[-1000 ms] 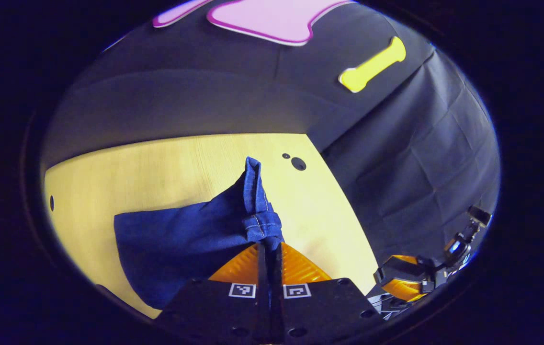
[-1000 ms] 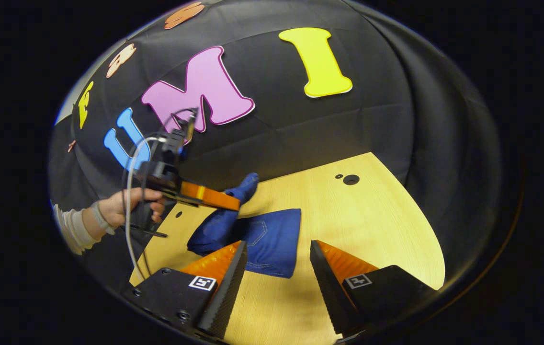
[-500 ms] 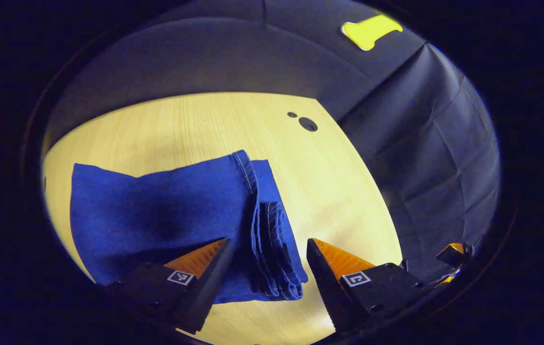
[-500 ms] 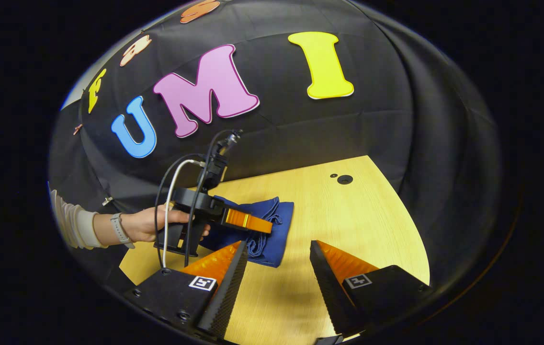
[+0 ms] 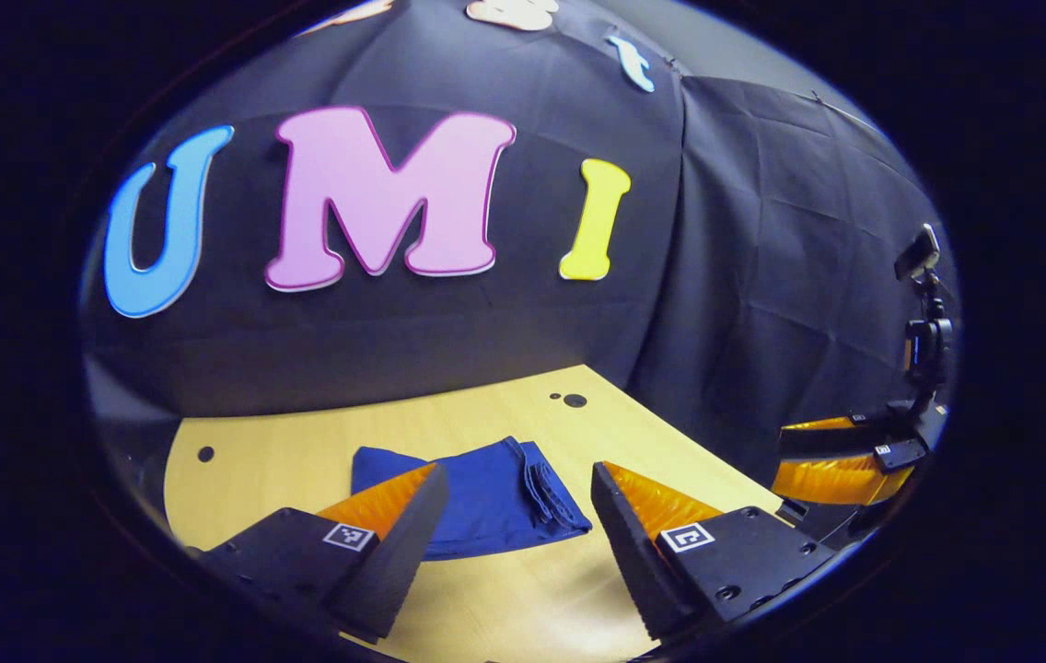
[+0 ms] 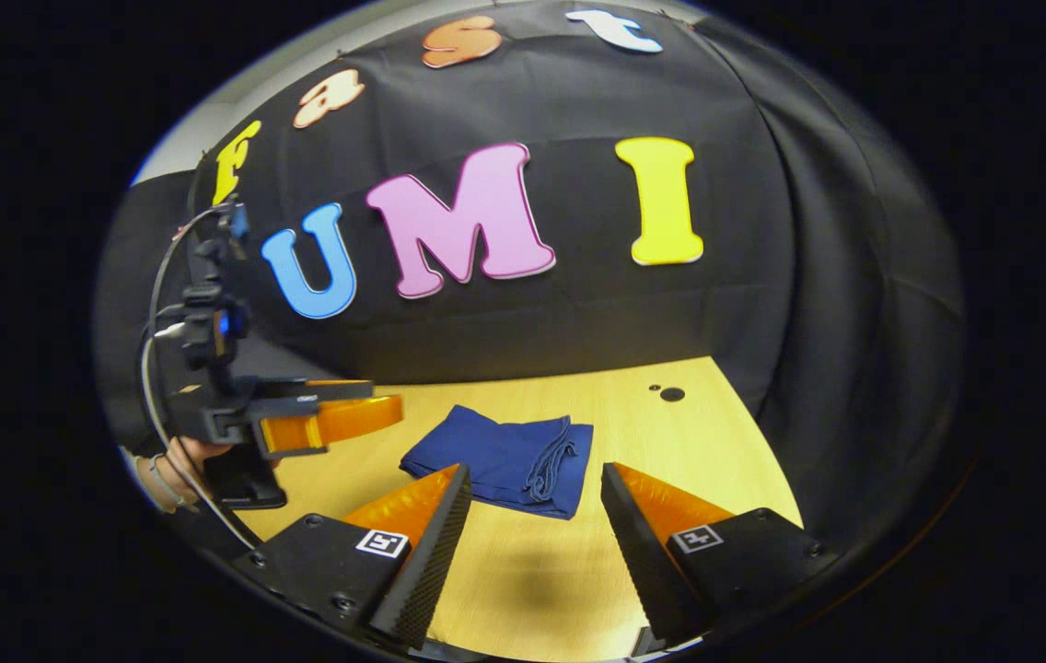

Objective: Grasp the waist and the cuffs of the jeans and fold them to make the two legs overlap; first hold the waist and fold one-third of the jeans toward the cuffs, then hold the cuffs and fold the remaining one-third in the same direction to finish folding.

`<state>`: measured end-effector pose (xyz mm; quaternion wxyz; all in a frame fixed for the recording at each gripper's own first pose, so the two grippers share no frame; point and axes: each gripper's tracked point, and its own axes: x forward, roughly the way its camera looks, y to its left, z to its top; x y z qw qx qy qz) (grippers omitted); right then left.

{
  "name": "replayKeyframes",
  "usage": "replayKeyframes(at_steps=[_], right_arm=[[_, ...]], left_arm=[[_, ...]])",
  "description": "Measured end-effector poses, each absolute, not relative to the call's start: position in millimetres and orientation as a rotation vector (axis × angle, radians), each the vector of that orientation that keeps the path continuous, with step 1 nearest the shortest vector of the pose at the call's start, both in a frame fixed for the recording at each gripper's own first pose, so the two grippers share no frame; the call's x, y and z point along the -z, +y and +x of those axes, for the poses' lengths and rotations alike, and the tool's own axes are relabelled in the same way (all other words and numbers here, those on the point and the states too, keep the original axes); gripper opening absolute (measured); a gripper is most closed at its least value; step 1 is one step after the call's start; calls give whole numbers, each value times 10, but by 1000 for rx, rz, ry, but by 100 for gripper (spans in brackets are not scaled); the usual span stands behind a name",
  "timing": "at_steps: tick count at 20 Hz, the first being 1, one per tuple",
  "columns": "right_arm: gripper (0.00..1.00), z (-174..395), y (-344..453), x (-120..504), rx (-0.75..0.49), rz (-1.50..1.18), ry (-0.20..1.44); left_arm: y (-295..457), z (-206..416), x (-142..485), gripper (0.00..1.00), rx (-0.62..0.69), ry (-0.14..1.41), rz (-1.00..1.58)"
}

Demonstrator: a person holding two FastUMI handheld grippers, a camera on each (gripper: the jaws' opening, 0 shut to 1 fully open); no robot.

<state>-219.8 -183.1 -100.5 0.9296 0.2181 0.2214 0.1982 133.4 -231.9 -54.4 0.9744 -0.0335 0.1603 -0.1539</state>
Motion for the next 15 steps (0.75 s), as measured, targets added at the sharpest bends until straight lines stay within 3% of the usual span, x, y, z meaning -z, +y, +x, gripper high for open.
replayKeyframes(at_steps=[4,8,13,15], right_arm=[[97,-2513,-1845,443,-374,327,320],[97,-2808,-1828,-17,-340,312,227],[98,-2967,-1886,-306,-327,283,152],[98,-2956,-1942,-415,-318,260,109]], left_arm=[[-2006,444,238,96,189,176,-98],[-1761,-174,-148,96,96,56,-67],[-1824,-391,-376,100,75,-46,-31],[-1851,-434,-477,96,68,-61,-23]])
